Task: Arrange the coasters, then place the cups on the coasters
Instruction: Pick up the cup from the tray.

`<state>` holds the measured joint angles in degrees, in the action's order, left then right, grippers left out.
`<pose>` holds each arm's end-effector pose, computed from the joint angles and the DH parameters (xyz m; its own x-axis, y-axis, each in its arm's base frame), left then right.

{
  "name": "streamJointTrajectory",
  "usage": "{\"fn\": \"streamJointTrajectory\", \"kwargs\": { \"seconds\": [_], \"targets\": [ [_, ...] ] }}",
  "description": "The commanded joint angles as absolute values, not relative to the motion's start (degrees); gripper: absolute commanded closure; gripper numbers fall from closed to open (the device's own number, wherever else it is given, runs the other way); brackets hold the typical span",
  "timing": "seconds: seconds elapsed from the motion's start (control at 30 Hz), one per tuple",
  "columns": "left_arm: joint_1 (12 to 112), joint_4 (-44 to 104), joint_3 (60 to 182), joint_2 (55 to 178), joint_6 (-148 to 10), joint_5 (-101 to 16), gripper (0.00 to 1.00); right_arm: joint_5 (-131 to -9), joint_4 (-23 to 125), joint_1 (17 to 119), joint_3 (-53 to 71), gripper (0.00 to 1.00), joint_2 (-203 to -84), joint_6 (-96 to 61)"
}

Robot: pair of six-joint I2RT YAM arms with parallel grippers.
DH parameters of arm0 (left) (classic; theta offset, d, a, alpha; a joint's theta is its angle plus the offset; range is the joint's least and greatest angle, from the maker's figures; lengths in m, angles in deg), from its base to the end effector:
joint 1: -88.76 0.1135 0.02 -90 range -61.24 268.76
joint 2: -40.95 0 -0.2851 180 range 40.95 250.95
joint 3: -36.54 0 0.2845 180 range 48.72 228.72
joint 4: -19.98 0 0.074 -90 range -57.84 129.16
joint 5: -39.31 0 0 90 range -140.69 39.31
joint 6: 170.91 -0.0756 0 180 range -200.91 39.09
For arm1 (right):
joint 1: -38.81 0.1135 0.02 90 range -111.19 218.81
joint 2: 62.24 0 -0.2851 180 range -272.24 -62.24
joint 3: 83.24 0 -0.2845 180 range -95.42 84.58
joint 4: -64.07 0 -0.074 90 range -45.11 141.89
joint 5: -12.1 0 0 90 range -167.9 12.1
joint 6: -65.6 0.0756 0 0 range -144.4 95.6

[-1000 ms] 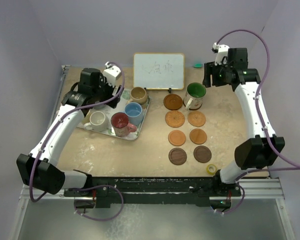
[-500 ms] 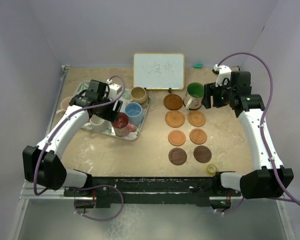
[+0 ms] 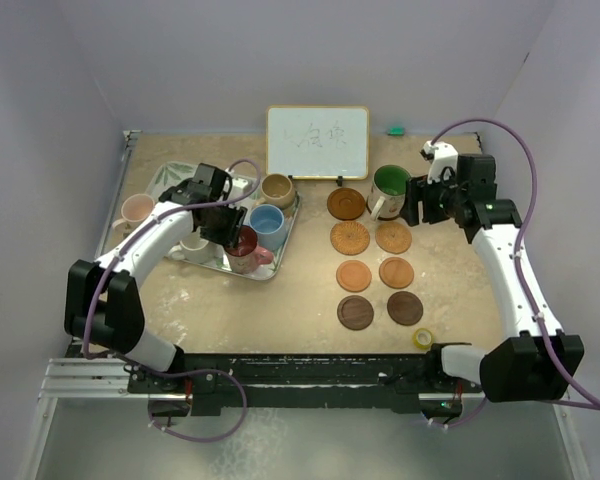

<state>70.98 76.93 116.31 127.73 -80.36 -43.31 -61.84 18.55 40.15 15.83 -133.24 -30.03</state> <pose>0.3320 -0.1167 0.2296 -0.8590 0.2655 -0.4379 0.3483 0.9297 -0.1196 0.3261 0.0285 0.3468 -0.5547 -0.1073 -0.8251 -0.3033 0.9495 0.0804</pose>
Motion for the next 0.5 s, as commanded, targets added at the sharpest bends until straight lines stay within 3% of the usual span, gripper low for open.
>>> {"fn": "streamJointTrajectory", "kwargs": {
  "seconds": [0.0, 0.47],
  "targets": [
    [70.30, 75.02, 116.56, 128.73, -79.31, -41.79, 0.63, -59.79, 21.60, 39.15, 16.39, 0.30, -130.34, -30.77],
    [69.52, 74.16, 117.24, 130.60, -84.37, -42.95, 0.87, -56.89, 22.42, 37.93, 17.92, 0.30, -129.07, -30.81]
  ]
}}
